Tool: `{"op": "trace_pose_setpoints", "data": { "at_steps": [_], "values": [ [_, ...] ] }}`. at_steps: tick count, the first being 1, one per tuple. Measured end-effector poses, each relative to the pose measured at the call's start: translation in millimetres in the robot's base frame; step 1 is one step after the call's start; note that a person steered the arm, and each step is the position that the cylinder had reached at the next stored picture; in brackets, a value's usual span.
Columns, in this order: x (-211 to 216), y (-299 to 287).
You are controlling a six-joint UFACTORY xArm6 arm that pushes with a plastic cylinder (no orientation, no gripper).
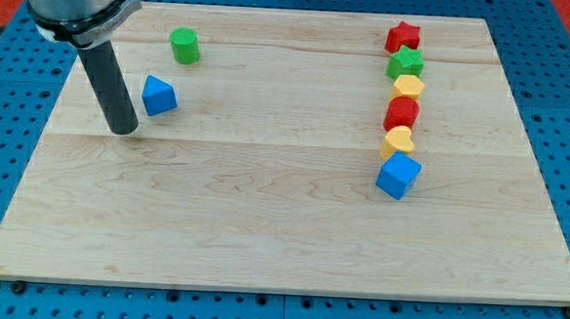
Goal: Move the blue triangle at the center of the board
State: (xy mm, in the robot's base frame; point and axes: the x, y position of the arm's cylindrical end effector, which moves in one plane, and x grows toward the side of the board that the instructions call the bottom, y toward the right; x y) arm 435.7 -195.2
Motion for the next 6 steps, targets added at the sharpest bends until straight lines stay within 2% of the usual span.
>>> {"op": "trace_pose_setpoints", "data": {
  "at_steps": [1, 2, 3, 4, 6],
  "values": [
    [5, 0],
    [-4, -32],
    [-42, -55],
    [-76, -48],
    [-48, 72]
  ]
}}
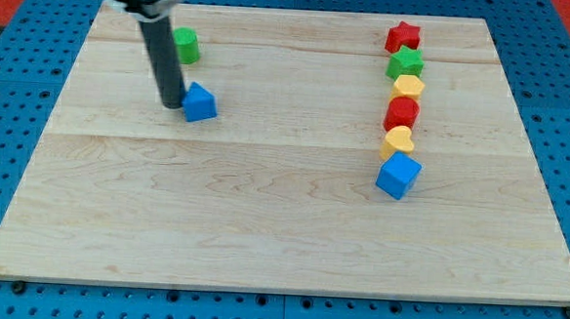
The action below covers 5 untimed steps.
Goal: Move the blue triangle at the center of the board
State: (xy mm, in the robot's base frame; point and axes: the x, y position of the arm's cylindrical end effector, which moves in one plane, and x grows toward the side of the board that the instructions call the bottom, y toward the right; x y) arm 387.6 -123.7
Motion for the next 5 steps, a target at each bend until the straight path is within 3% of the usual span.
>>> {"op": "trace_pose_setpoints", "data": {
  "at_steps": [2, 3, 5],
  "values": [
    [-1, 54],
    [-25, 56],
    [-14, 64]
  ]
}}
